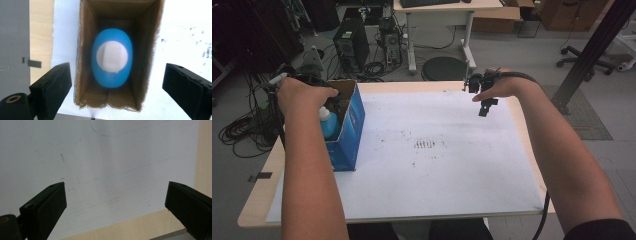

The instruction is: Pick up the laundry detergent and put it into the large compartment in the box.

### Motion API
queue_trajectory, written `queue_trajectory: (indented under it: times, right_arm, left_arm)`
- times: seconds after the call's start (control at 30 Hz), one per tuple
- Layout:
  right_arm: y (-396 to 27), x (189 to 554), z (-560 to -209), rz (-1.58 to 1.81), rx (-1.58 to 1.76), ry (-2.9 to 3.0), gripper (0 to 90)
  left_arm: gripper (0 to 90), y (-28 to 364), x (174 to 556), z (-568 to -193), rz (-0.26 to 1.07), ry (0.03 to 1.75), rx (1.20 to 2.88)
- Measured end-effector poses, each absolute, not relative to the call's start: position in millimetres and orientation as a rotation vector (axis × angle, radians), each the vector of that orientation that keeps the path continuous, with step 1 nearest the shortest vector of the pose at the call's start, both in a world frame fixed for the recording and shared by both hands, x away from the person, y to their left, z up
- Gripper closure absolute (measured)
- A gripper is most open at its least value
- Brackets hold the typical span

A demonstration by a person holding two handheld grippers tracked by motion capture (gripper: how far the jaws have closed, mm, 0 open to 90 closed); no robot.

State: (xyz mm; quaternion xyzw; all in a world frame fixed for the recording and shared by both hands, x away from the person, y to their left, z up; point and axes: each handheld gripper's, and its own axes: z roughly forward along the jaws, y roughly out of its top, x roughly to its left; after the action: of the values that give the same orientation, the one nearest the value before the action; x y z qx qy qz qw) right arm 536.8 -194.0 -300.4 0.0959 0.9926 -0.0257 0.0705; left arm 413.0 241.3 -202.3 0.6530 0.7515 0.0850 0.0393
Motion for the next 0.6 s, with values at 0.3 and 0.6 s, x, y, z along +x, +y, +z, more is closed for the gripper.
queue_trajectory:
  times: [0.3, 0.6]
  right_arm:
    - [-194, 535, -298, -0.076, 0.294, 2.983, 3.3]
    - [-195, 533, -296, -0.077, 0.304, 2.981, 3.3]
  left_arm:
    - [6.1, 232, 412, -183, 0.283, 2.249, 2.020]
    - [6.2, 220, 413, -167, 0.311, 2.205, 2.044]
